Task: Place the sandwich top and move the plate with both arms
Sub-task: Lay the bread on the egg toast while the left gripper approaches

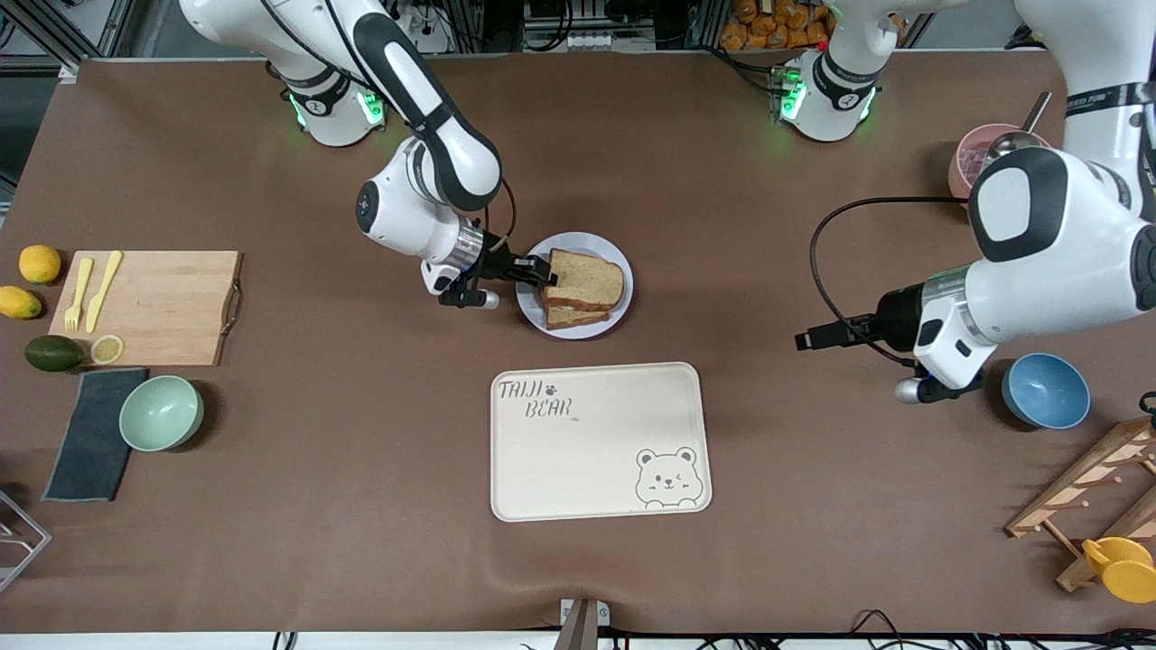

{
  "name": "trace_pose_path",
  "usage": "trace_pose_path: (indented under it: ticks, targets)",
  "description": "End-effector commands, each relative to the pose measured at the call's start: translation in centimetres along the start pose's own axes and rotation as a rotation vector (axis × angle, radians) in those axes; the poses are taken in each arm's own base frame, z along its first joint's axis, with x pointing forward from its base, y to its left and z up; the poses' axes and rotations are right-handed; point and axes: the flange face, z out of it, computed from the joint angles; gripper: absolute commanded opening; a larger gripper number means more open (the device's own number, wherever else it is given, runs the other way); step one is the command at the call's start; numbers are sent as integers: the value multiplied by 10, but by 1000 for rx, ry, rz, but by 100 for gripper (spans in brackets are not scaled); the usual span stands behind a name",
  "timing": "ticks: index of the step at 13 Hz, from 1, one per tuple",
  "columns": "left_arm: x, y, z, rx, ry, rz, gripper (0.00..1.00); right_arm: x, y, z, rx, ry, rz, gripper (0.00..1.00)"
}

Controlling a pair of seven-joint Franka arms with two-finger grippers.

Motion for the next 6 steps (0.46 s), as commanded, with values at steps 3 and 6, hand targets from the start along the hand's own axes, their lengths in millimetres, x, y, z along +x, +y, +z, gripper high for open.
trace_pose_path:
  ticks: [3,6]
  targets:
    - [-17,14,42,-74,-99,-10,100,20,7,-13,16,31,46,53]
    - [-22,-20,83,-186,-198,-53,100,38,17,-27,21,46,64,53]
